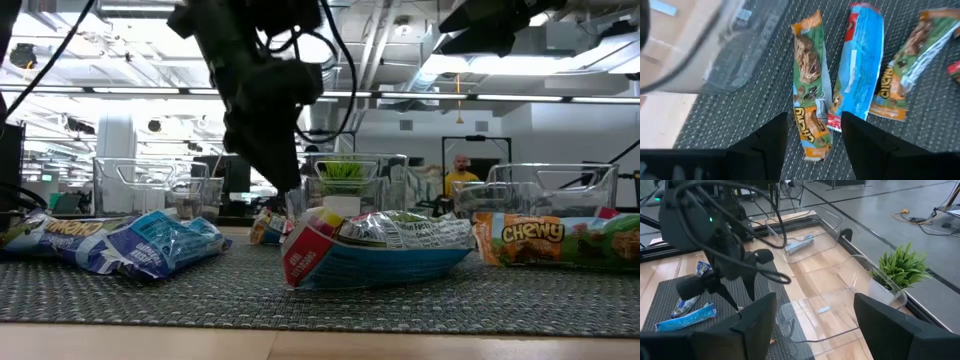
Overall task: Pick and place Granola Bars by type
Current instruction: Put the yellow granola bar into the left transparent bin
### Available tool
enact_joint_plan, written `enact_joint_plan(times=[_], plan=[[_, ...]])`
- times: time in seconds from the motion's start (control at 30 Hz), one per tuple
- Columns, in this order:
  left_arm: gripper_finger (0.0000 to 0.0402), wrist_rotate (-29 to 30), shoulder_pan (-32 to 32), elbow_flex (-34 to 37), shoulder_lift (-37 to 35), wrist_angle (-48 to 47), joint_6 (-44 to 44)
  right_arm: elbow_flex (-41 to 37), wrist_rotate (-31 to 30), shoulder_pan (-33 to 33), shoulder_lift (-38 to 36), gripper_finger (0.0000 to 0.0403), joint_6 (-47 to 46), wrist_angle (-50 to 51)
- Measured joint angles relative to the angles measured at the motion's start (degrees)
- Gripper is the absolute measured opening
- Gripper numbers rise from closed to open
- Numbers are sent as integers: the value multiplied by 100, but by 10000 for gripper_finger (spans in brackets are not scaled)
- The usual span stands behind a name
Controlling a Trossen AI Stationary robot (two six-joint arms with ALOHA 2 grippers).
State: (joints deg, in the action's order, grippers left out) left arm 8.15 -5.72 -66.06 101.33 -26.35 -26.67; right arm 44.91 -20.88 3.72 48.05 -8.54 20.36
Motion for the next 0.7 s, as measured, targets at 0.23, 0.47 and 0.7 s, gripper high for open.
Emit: enact_joint_plan(times=[0.23, 0.47, 0.7], plan=[[176, 8, 2, 2, 362, 44, -42, 0, 2, -1, 0, 260, -2, 24], [176, -4, -2, -13, 639, 103, -63, 0, 2, 1, 0, 260, -4, 20], [133, -35, 10, -11, 648, 59, -289, 0, 2, 0, 0, 260, -4, 20]])
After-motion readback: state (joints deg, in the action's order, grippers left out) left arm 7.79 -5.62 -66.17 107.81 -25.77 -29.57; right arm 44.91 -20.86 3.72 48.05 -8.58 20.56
